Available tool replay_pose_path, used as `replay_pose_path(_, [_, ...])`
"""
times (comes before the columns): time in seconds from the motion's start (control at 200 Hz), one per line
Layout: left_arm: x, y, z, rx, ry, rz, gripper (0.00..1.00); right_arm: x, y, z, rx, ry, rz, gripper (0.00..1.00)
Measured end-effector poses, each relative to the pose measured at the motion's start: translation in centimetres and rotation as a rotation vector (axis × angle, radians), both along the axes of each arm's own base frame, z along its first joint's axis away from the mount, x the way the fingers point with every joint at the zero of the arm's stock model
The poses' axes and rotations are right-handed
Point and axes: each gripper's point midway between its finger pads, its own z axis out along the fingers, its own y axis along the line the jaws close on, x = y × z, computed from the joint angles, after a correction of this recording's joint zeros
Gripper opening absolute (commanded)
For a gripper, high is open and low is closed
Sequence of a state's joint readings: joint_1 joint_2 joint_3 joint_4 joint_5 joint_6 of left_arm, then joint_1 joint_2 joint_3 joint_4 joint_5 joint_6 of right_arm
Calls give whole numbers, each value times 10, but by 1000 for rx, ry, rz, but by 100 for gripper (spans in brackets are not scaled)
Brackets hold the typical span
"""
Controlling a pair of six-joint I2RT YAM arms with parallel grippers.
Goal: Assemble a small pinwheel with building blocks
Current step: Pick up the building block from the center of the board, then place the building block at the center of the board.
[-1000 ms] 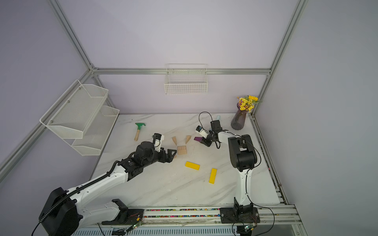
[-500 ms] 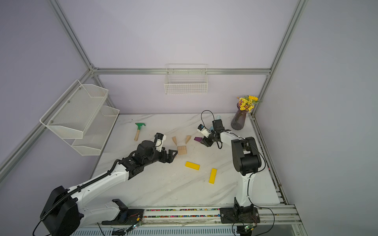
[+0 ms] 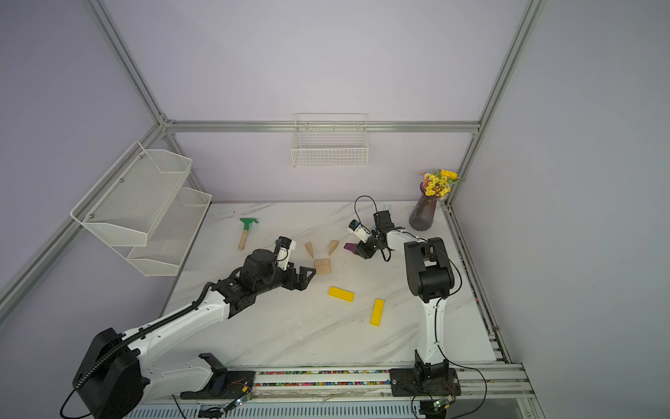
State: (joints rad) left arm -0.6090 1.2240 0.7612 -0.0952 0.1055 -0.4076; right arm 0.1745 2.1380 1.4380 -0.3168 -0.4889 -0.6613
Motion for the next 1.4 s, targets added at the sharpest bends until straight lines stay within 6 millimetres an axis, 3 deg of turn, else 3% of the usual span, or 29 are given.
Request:
replay_pose_path(0.25, [3,-5,2,17,-14,-31,100,0,2,1,15,1,0,29])
replay_pose_path(0.445, [6,-10,13,58,-65,-88,100,-3,3,1,25,6,2,27])
replay_pose_path(0.55, [9,-14,20,110,-127,-142,100,-14,2,5,35,23,-12,27])
replay_pose_path(0.645, [12,-15,27,182,-207,-199,100,-28,3,23,72,38,-29,29])
replay_pose_path(0.79, [21,-18,33,339,-350,-304,100,-43,12,71,179,36,-32,29])
replay_pose_path(0.93, [27,-24,28,505,-485,-445,100,-72,24,106,313,74,3,29])
replay_pose_path(1.185, [38,-48,24,692,-671,-632,96,-121,39,120,477,240,72,32])
replay_pose_path(1.4, [44,-87,18,804,-786,-791,85,-138,45,127,548,322,117,32])
